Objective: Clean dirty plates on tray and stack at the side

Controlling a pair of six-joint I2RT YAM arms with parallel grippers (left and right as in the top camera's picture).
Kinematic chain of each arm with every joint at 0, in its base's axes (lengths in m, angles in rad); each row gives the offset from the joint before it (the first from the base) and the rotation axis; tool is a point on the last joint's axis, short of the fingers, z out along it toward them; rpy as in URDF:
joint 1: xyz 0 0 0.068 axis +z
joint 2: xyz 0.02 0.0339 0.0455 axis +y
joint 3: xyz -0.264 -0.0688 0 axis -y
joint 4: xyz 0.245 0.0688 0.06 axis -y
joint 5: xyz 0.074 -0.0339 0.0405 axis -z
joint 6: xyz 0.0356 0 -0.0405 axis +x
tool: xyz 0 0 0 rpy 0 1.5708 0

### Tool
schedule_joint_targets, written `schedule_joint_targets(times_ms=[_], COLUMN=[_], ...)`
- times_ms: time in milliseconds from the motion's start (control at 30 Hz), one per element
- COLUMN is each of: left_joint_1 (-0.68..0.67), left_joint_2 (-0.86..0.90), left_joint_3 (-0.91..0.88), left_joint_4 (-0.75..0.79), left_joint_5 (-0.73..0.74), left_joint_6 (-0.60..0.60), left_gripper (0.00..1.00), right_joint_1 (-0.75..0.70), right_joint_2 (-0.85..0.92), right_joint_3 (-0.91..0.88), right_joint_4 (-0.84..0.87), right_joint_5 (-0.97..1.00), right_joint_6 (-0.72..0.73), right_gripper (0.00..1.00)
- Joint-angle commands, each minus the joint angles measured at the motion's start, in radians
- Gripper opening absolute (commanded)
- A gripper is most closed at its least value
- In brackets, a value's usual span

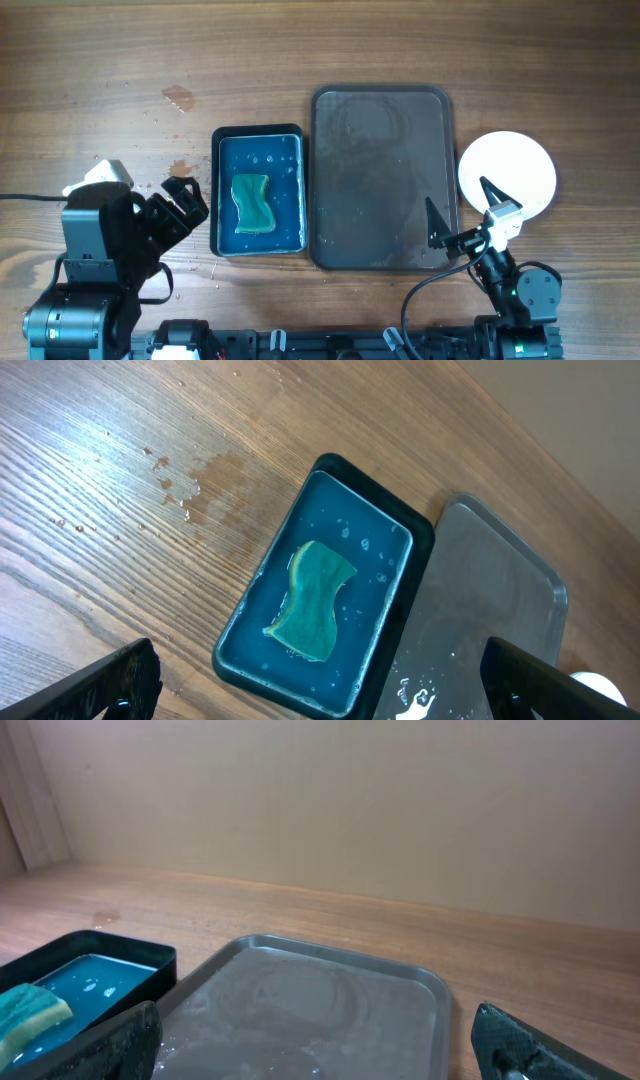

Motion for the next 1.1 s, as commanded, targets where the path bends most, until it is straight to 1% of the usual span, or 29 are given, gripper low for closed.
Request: schedule_joint_targets(times_ms=[0, 167, 200, 233, 300, 333, 367, 400, 467, 567, 600, 733, 800, 867, 1067], left_joint_1=[0.007, -0.004, -0.006, -0.004, -0.004, -0.004, -0.004, -0.004, -0.004, -0.004, -0.004, -0.005, -0.006, -0.006, -0.006], left_joint_2=[-0.003, -0.017, -0.031, -0.056, -0.186, -0.27, -0.354, -0.424, -0.552, -0.745, -0.767, -0.768, -0.768, -0.768, -0.768], left_joint_3=[0.005, 0.005, 0.003, -0.01, -0.156, -0.267, -0.378, -0.477, -0.659, -0.895, -0.947, -1.102, -1.115, -1.115, -1.115], left_joint_4=[0.003, 0.002, 0.008, 0.049, 0.321, 0.481, 0.618, 0.716, 0.863, 1.028, 1.078, 1.203, 1.137, 1.109, 1.11], left_joint_5=[0.008, 0.008, -0.037, -0.074, -0.033, 0.02, 0.052, 0.064, 0.097, 0.124, 0.124, 0.129, 0.123, 0.121, 0.124], left_joint_6=[0.019, 0.019, 0.037, 0.045, 0.079, 0.136, 0.158, 0.159, 0.159, 0.159, 0.159, 0.154, 0.151, 0.151, 0.151], left_gripper=[1.0, 1.0, 1.0, 1.0, 1.0, 1.0, 1.0, 1.0, 1.0, 1.0, 1.0, 1.0, 1.0, 1.0, 1.0], right_joint_1=[0.004, 0.004, 0.004, 0.004, 0.004, 0.004, 0.004, 0.004, 0.004, 0.004, 0.004, 0.004, 0.004, 0.004, 0.004], right_joint_2=[-0.012, -0.012, -0.012, -0.012, -0.012, -0.012, -0.012, -0.012, -0.012, -0.012, -0.012, -0.012, -0.012, -0.012, -0.012], right_joint_3=[-0.001, -0.001, -0.001, -0.001, -0.001, -0.001, -0.001, -0.001, -0.001, -0.001, -0.001, -0.001, -0.001, -0.001, -0.001], right_joint_4=[0.004, 0.004, 0.004, 0.004, 0.004, 0.004, 0.004, 0.004, 0.004, 0.004, 0.004, 0.004, 0.004, 0.004, 0.004], right_joint_5=[0.016, 0.016, 0.016, 0.016, 0.016, 0.016, 0.016, 0.016, 0.016, 0.016, 0.016, 0.016, 0.016, 0.016, 0.016], right_joint_6=[-0.01, -0.011, -0.011, -0.01, -0.01, -0.01, -0.011, -0.011, -0.01, -0.01, -0.01, -0.011, -0.01, -0.01, -0.01], right_gripper=[1.0, 1.0, 1.0, 1.0, 1.0, 1.0, 1.0, 1.0, 1.0, 1.0, 1.0, 1.0, 1.0, 1.0, 1.0])
